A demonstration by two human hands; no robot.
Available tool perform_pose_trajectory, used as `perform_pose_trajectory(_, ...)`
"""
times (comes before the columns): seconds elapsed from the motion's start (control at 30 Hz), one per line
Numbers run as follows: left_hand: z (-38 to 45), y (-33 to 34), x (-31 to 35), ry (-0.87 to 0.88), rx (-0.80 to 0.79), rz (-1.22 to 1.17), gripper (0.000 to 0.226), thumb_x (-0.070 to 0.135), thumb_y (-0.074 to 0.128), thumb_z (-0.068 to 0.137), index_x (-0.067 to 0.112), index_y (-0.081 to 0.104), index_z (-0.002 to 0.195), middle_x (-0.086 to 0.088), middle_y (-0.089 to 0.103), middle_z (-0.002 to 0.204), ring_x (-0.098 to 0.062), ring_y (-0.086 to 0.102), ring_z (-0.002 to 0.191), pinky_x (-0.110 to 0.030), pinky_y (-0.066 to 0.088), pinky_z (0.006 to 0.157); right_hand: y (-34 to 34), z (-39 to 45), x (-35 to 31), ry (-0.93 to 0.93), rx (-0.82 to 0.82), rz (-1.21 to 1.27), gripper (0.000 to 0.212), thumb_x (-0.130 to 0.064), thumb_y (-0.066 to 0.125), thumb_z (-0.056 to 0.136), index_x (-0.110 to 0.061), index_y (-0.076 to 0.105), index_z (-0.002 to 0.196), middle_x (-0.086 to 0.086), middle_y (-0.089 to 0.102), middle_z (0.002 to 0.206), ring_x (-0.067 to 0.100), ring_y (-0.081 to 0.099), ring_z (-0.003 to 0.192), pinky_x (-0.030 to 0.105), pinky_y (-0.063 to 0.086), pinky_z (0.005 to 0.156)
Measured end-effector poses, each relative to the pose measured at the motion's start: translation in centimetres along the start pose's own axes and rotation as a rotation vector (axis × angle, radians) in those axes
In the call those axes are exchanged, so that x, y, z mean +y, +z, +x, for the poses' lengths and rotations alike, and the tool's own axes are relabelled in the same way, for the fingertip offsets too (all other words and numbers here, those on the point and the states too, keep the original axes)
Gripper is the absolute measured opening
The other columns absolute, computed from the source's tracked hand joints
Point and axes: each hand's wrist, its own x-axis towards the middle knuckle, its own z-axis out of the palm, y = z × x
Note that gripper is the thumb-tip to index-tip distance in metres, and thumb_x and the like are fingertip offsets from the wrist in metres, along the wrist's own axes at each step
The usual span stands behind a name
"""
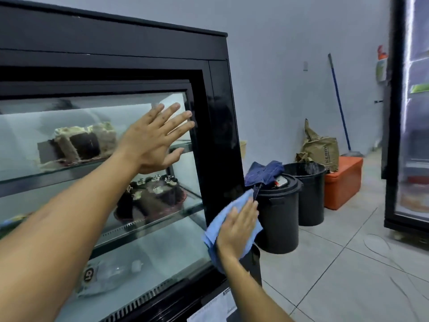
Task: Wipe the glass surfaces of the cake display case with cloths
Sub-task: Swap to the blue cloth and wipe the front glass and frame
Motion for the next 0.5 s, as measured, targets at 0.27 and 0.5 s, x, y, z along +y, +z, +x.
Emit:
perform_pose_trajectory(0.27,-0.4,0.4,0.1,0.122,-0.017,0.05,0.076,0.053,0.027,0.101,0.01,0.025,0.164,-0.011,0.024,0.17,-0.031,0.018,0.159,-0.052,0.015,0.129,1.0,4.3,-10.2,0.222,0.06,0.05,0.063,-0.044,0.019,0.111,-0.014,0.008,0.165,0.012,0.003,0.173,0.03,0.001,0.16,0.043,0.002,0.128)
perform_pose_trajectory(0.5,-2.1,2.2,2.7,0.036,-0.011,0.073,0.083,0.062,0.006,0.1,0.013,0.0,0.166,-0.015,-0.004,0.173,-0.032,-0.005,0.161,-0.049,0.002,0.13,0.3,1.1,-0.2,-0.16,-0.025,0.019,0.079,-0.065,0.008,0.105,-0.013,0.012,0.163,0.009,0.013,0.172,0.023,0.012,0.16,0.036,0.008,0.13)
